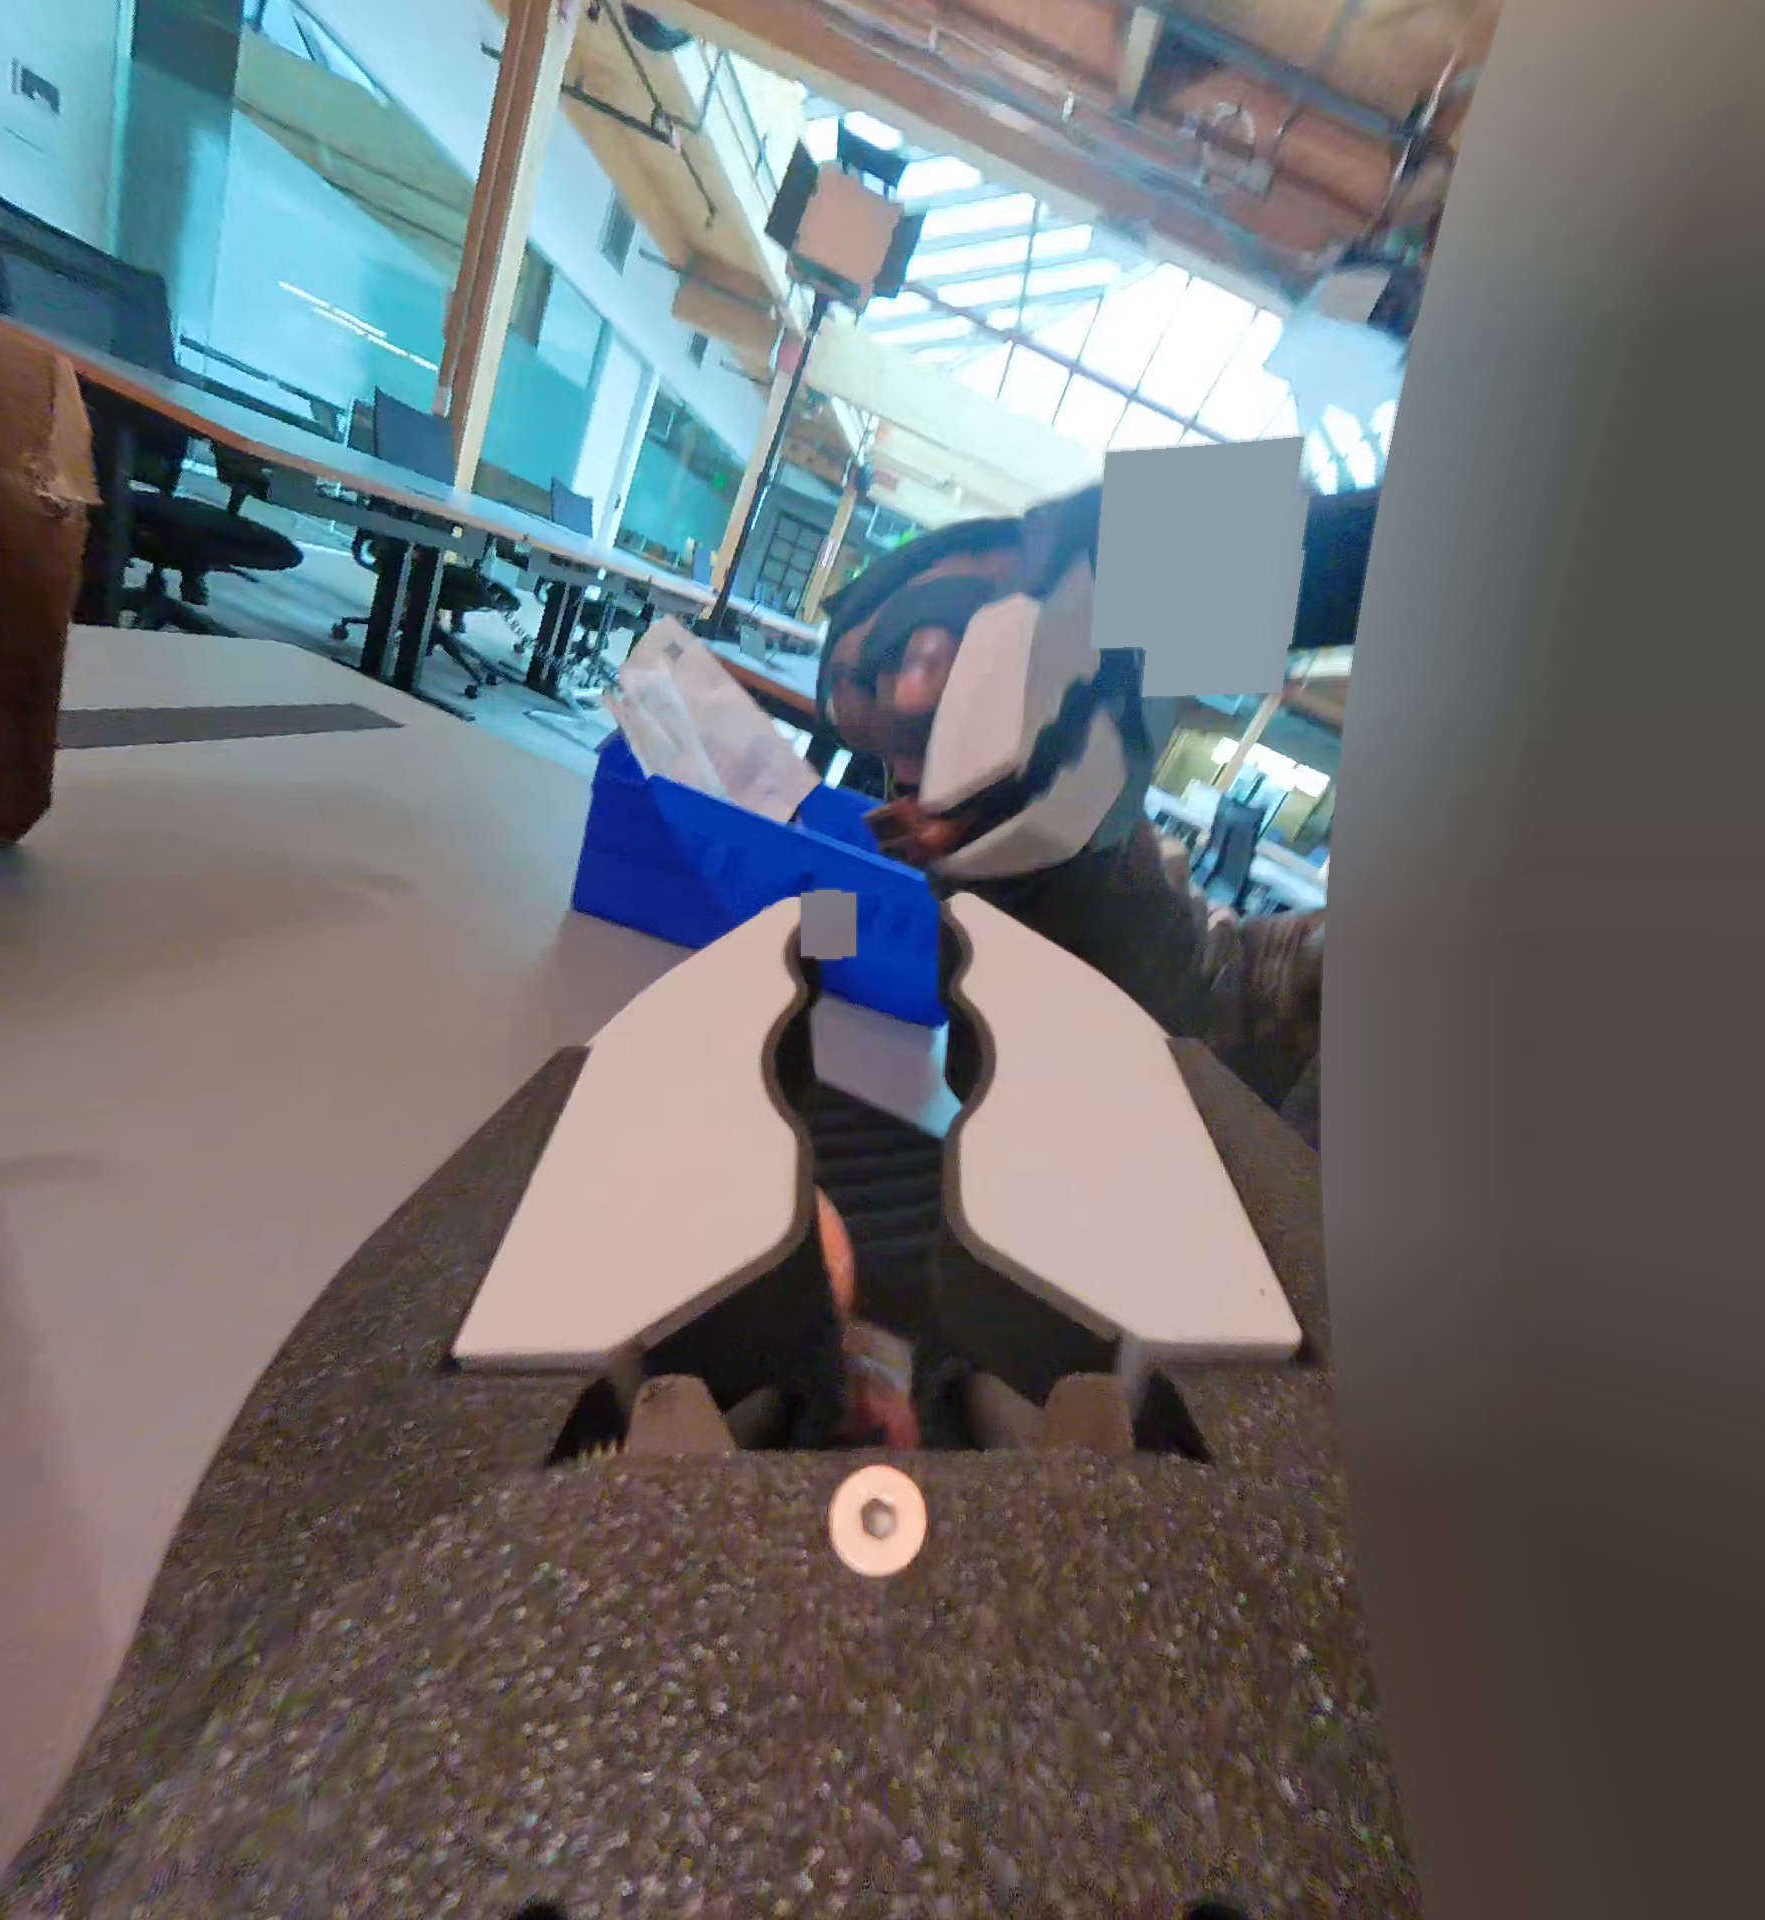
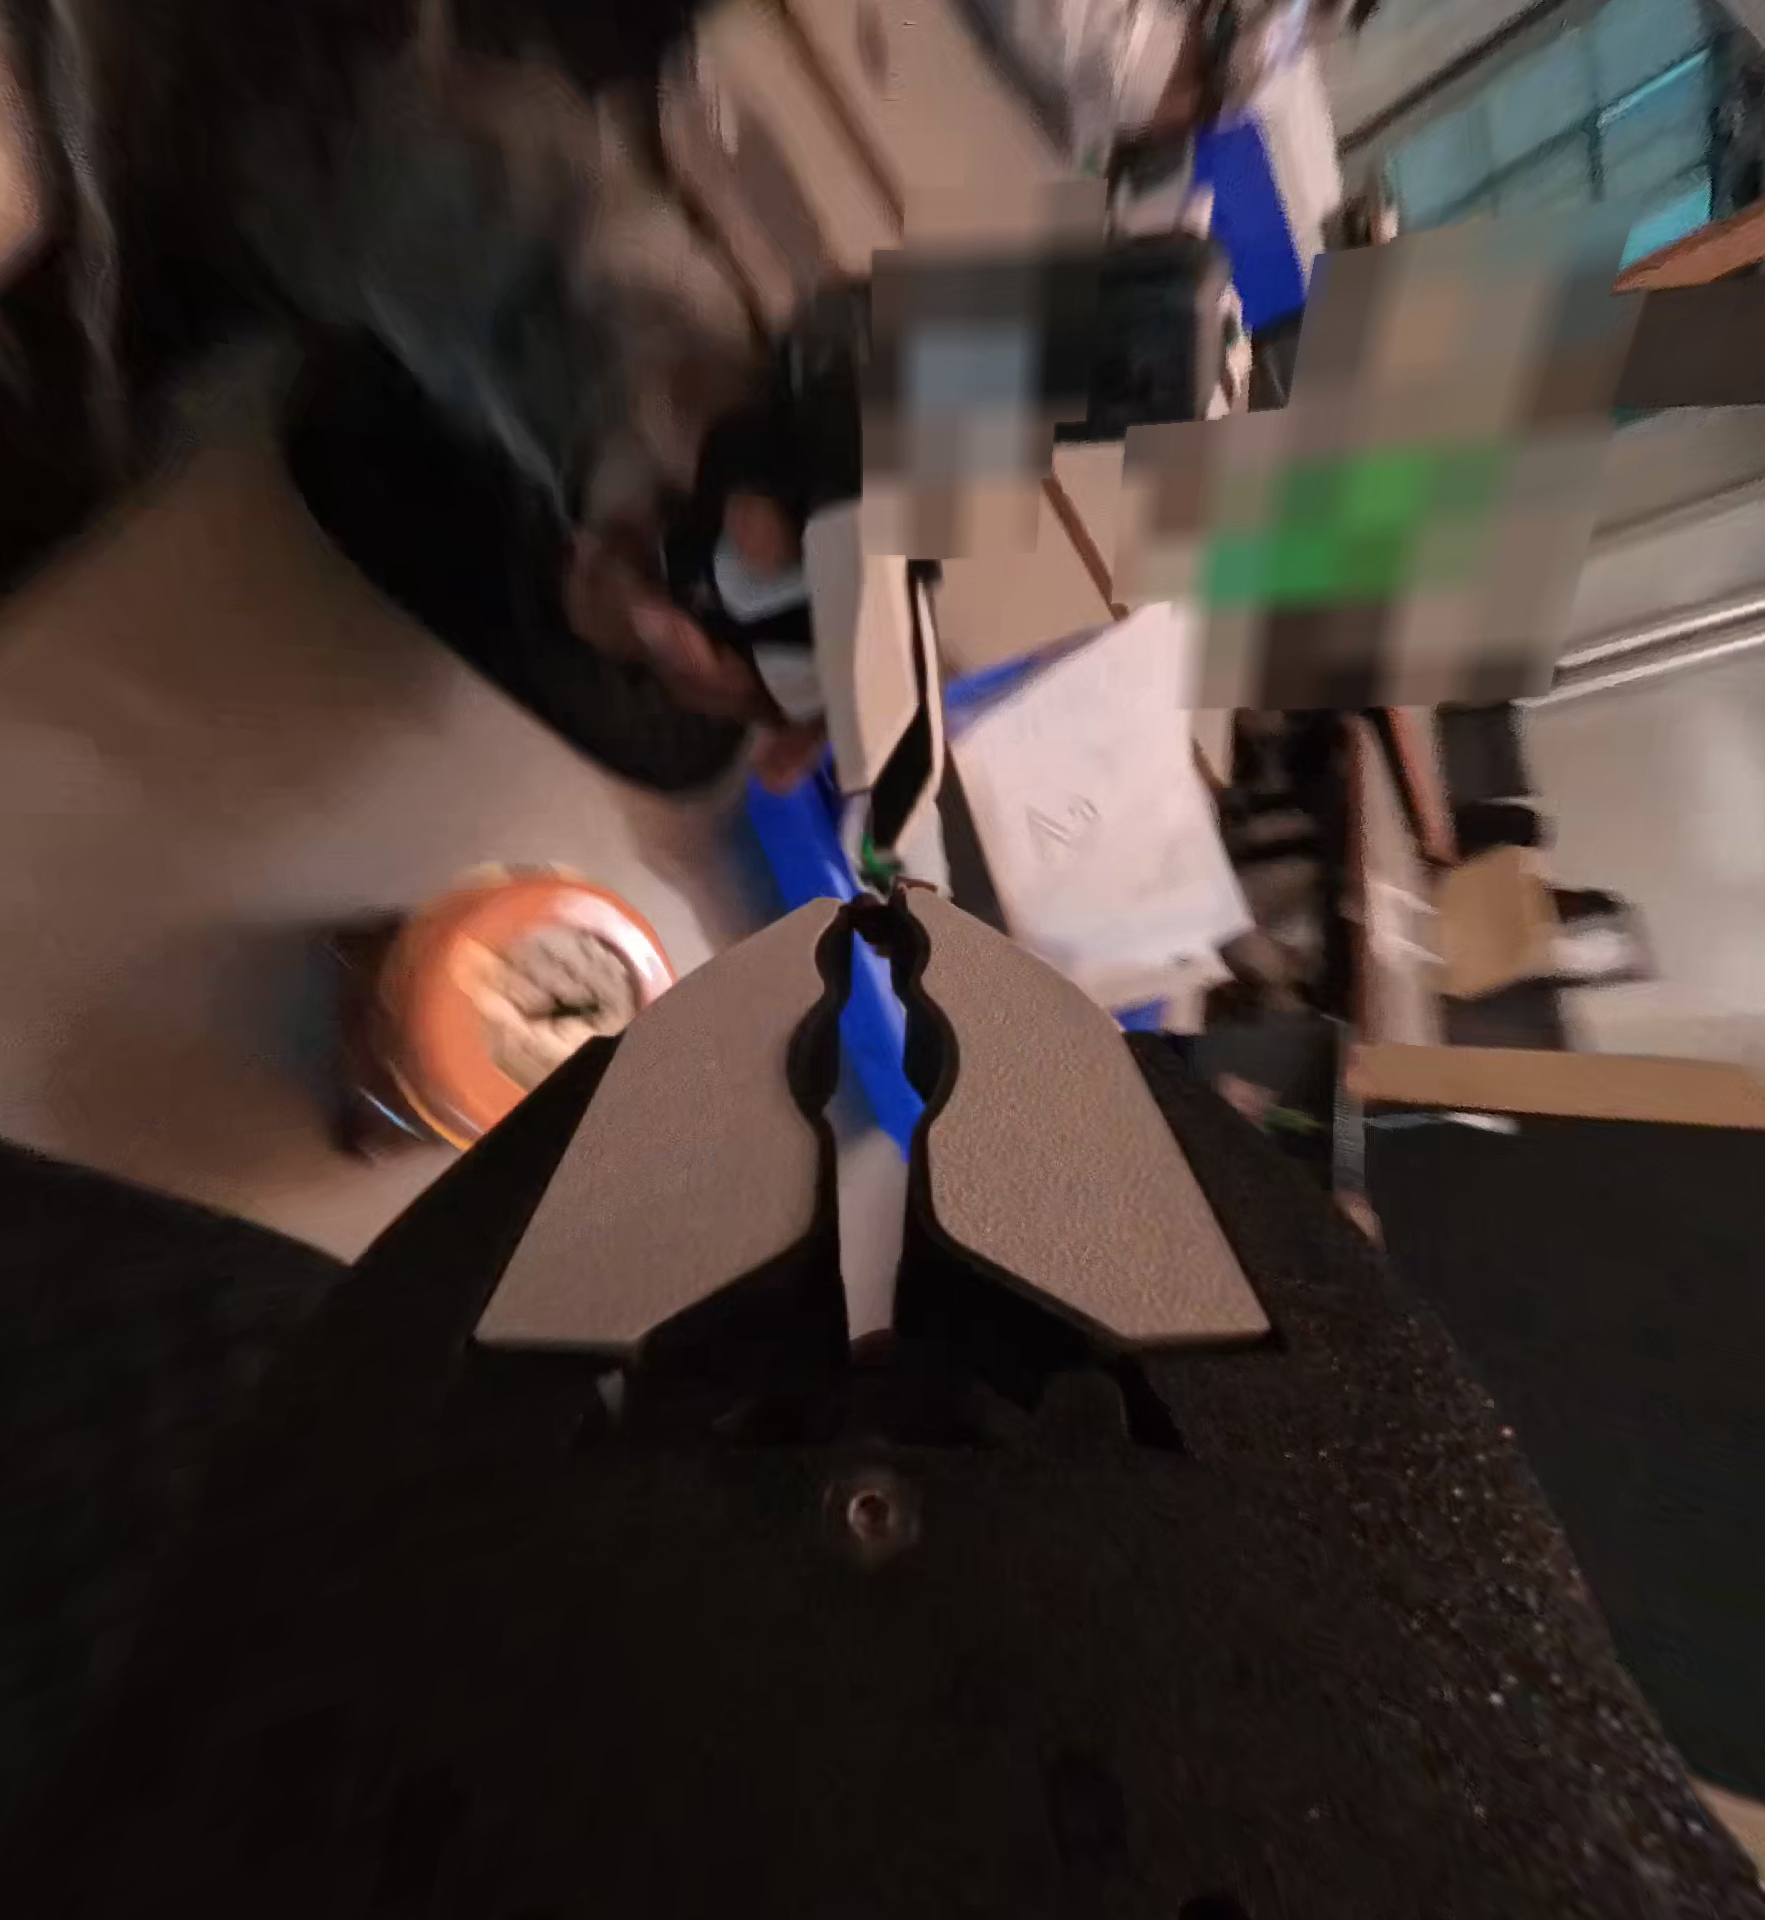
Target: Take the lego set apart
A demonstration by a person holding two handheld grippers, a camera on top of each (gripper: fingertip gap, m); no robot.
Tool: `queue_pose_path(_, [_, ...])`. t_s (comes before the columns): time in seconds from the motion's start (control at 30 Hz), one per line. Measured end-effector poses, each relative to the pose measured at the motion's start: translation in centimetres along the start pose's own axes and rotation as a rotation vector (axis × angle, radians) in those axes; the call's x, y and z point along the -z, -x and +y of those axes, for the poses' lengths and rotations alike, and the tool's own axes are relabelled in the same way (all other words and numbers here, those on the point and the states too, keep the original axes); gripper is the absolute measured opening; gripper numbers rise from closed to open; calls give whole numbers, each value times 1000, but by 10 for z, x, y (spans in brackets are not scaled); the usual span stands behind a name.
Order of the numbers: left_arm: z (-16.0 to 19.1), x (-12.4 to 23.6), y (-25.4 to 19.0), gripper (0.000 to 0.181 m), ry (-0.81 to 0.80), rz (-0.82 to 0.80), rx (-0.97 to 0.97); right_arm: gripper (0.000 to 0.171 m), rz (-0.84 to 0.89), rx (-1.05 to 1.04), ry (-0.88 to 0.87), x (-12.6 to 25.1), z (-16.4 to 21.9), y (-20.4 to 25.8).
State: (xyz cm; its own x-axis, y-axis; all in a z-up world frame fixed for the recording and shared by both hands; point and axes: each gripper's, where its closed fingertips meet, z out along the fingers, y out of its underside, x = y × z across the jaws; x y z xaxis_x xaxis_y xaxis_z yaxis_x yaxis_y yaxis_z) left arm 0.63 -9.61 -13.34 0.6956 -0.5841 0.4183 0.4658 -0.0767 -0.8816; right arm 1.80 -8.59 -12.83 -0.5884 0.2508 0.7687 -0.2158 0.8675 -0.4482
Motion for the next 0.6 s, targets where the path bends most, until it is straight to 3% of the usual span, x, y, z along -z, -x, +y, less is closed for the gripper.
queue_pose_path(0.07, [-8,-3,-3,11,-58,9,69,6,61,221,166,-6,9,-5])
queue_pose_path(0.17, [-13,-4,5,14,-104,-25,99,6,102,374,247,-12,12,-9])
queue_pose_path(0.43, [-14,-9,18,25,-114,-74,109,6,130,430,241,-18,6,-7])
queue_pose_path(0.6, [-14,-12,15,6,-104,-59,72,6,125,480,257,-20,6,-5])
